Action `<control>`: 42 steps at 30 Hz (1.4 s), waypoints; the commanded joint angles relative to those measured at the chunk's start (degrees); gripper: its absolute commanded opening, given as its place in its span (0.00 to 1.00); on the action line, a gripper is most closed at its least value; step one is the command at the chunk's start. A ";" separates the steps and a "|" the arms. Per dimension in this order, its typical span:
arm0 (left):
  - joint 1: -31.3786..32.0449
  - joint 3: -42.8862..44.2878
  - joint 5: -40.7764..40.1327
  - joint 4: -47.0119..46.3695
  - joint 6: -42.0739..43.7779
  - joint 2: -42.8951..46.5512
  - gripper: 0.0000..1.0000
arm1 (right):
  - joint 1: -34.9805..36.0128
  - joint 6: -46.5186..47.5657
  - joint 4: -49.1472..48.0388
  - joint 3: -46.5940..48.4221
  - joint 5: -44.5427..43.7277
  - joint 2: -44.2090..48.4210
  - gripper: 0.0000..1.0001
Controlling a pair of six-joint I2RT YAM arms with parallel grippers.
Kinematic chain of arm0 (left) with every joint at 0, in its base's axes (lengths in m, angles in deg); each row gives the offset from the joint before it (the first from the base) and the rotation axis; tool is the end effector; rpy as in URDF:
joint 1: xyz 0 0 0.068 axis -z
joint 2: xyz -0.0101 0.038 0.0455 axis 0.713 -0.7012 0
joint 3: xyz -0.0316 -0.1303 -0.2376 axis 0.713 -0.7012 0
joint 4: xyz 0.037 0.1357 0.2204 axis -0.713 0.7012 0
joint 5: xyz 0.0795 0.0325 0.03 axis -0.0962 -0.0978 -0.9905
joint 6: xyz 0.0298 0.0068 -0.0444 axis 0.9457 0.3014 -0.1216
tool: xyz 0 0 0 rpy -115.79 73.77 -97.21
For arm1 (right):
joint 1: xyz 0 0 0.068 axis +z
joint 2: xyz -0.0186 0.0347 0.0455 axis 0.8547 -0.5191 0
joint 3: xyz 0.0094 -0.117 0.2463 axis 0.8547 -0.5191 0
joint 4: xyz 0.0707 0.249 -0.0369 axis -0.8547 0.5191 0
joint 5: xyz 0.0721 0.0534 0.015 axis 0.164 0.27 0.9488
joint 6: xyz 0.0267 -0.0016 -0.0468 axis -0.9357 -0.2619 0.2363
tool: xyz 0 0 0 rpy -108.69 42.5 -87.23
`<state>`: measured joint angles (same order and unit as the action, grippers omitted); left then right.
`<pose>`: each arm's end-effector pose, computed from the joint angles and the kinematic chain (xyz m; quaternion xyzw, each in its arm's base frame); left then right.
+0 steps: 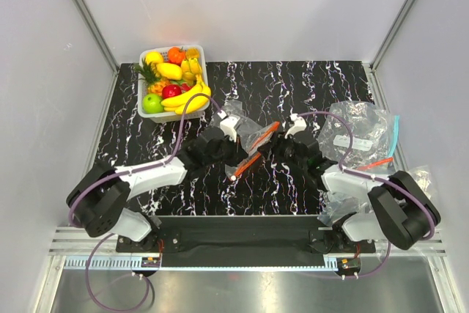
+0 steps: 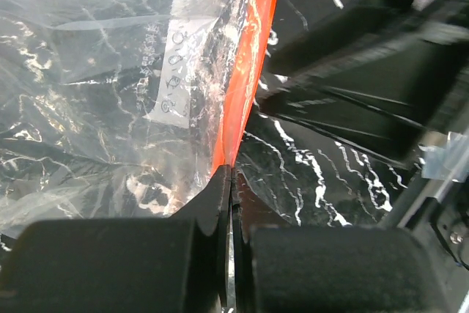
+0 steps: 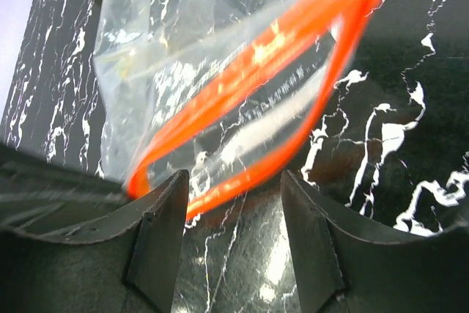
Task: Place the food in the zip-top bag and seal the zipper
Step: Open the zipper of the food storage bag at the center of the board.
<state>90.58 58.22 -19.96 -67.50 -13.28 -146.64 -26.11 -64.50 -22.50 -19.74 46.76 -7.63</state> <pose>0.2119 -0.2195 0.2060 0.1883 0.8386 -0.3361 0.3850 0.2203 0.1449 0.1795 -0.0365 0.8340 0.3216 0.4470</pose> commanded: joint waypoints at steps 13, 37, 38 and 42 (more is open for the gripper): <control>-0.36 -2.25 -0.14 -5.54 -0.14 7.68 0.00 | 0.51 -3.97 -1.43 4.59 -2.61 -5.24 0.50; -0.98 -1.55 -1.82 -4.03 0.83 6.98 0.00 | 0.60 0.16 3.68 6.26 1.15 -5.39 0.65; -1.07 -1.55 -1.29 -4.12 0.65 7.07 0.00 | 0.60 -0.28 2.89 6.18 1.94 -6.01 0.65; -1.07 -1.64 -0.67 -4.30 0.48 7.15 0.00 | 0.86 -1.34 0.69 7.05 4.41 -9.61 0.63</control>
<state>89.75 56.21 -21.14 -67.68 -13.19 -141.54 -25.98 -64.98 -18.06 -15.21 48.14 -15.13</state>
